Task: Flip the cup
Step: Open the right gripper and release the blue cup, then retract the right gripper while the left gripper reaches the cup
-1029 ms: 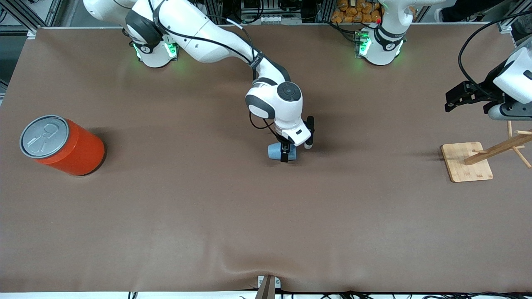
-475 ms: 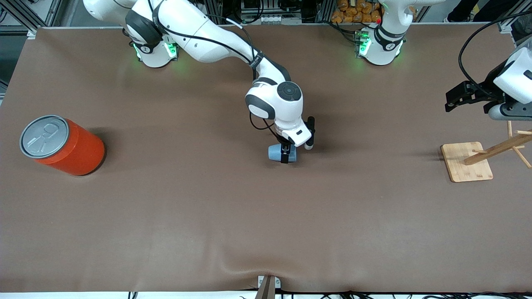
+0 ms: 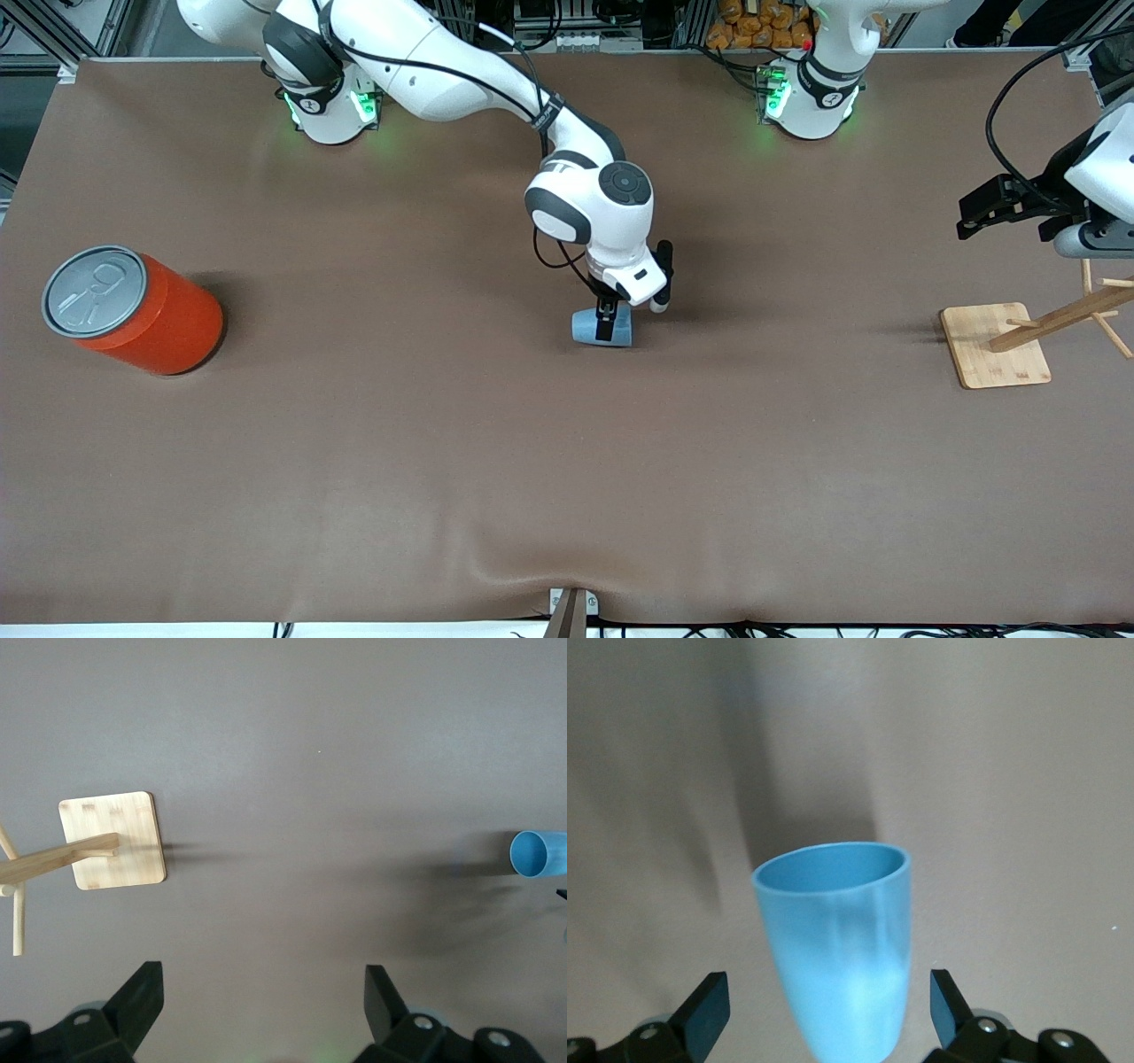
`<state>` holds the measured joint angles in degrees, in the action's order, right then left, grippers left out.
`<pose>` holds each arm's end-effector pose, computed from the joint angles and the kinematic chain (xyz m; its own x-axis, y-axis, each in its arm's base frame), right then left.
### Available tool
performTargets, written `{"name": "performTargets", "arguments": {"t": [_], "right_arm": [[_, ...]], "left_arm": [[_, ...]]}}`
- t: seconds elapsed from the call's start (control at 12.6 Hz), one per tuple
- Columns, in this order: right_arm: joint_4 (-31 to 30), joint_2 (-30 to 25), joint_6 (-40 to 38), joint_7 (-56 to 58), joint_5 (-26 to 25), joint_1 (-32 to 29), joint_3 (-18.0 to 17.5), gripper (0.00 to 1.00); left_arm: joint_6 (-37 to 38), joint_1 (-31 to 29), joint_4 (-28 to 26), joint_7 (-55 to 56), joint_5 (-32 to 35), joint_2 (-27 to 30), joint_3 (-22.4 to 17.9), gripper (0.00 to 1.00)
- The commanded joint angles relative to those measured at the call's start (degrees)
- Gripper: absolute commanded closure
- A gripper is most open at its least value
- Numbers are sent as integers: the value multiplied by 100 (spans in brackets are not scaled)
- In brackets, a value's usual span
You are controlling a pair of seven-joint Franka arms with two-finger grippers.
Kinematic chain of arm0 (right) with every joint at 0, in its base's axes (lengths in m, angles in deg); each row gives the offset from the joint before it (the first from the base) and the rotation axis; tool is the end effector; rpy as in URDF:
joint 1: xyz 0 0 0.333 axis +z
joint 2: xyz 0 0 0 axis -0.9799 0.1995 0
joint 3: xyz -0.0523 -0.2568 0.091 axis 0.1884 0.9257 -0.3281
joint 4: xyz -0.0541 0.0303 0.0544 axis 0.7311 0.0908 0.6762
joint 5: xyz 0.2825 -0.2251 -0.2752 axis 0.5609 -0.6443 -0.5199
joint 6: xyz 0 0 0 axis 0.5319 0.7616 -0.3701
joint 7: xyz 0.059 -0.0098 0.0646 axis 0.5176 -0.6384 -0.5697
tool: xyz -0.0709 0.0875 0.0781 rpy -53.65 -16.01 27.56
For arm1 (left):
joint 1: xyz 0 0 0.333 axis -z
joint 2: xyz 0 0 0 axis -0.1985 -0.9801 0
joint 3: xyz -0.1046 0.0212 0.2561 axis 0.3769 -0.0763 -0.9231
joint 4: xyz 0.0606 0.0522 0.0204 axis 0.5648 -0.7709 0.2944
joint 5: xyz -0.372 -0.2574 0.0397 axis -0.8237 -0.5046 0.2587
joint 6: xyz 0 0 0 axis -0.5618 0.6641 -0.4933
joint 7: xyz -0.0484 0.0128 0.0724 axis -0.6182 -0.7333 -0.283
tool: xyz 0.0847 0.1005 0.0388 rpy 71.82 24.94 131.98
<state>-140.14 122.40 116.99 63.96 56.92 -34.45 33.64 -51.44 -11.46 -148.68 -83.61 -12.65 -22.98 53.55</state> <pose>0.4882 0.6198 0.1607 0.1341 0.9903 -0.0363 0.9801 -0.1271 0.1522 0.6125 -0.0376 0.5542 0.9987 -0.0359 -0.0352 -0.0361 -0.9993 -0.0062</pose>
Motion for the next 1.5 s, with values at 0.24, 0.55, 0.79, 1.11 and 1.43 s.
{"name": "performTargets", "arguments": {"t": [0.24, 0.55, 0.79, 1.11, 1.43], "right_arm": [[17, -540, -932, -267, -45, -264, -339, 0], [570, -969, -2356, -249, 278, -1175, -392, 0], [571, -1540, -2840, -223, 517, -2090, -428, 0], [562, -2192, -3394, -606, 517, -2653, -331, 0], [571, -2325, -3483, -908, 500, -3005, -287, 0]], "left_arm": [[10, -8, 80, -20, -23, -183, 9, 0], [37, -17, 53, 94, -425, -394, 27, 0], [45, -17, 10, 138, -752, -534, 1, 0], [45, 44, -17, 762, -857, -797, 36, 0], [-103, 53, -227, 806, -2077, -1368, 36, 0]]}}
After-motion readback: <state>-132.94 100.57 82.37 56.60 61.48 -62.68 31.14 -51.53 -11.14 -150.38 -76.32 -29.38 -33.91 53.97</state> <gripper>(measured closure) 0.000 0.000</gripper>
